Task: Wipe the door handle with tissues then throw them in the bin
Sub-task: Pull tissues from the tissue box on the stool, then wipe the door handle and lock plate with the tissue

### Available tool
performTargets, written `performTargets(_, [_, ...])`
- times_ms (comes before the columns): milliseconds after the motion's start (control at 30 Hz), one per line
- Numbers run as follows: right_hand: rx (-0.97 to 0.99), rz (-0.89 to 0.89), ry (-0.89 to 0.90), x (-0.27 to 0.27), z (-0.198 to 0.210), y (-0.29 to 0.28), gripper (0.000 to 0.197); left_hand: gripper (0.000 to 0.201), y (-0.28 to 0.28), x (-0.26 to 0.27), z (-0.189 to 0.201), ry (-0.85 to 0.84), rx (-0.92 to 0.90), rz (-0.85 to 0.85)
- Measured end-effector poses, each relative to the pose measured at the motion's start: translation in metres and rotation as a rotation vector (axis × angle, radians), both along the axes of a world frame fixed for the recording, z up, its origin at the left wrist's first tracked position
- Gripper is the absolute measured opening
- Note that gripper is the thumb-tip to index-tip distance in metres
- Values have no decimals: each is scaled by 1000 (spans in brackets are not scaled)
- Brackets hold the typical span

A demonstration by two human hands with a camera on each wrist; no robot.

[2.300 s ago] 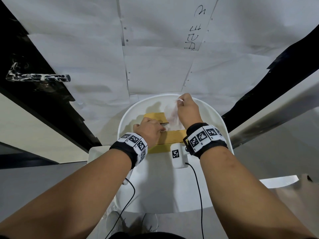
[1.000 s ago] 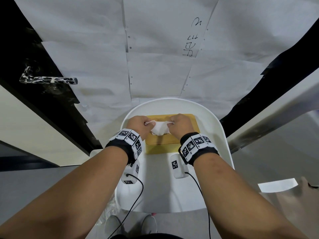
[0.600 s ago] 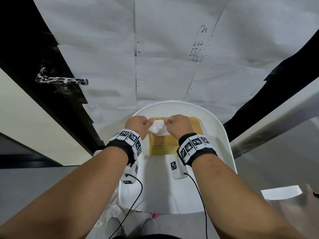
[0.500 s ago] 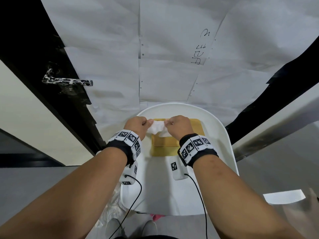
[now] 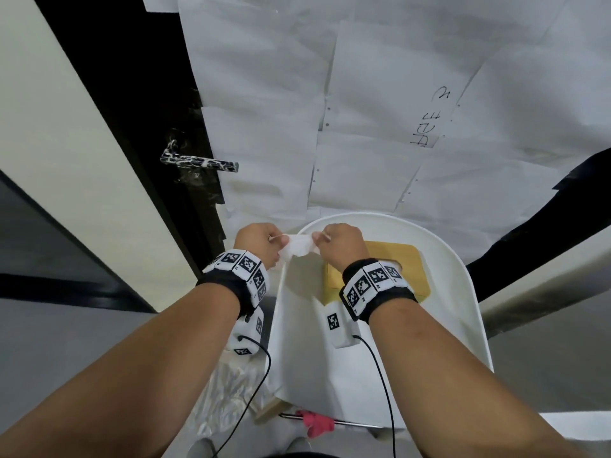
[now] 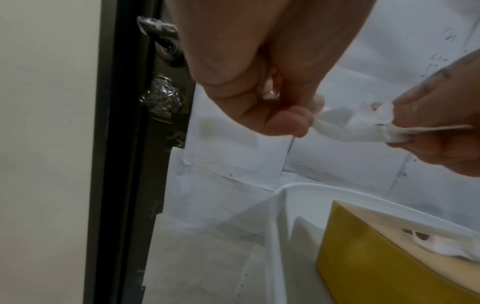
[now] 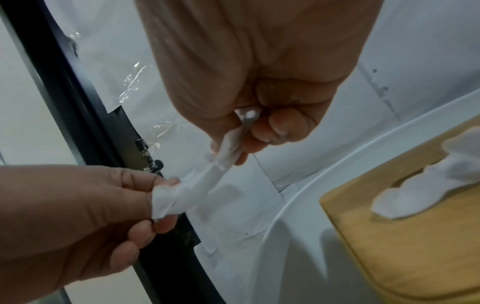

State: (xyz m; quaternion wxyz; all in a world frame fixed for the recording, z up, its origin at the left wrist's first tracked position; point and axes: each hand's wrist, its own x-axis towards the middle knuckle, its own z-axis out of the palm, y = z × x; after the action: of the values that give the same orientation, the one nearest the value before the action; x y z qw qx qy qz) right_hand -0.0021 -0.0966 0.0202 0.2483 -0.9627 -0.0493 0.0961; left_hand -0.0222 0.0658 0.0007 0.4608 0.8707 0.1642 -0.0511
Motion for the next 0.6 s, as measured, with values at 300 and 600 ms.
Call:
performTargets(300, [198,-48,-12,-10,15,66,24,49,71,-13,21,-34,222,-25])
performTargets(600, [276,-64,-103,-23,44,147,22,6,153,-15,40,-147,-42,34])
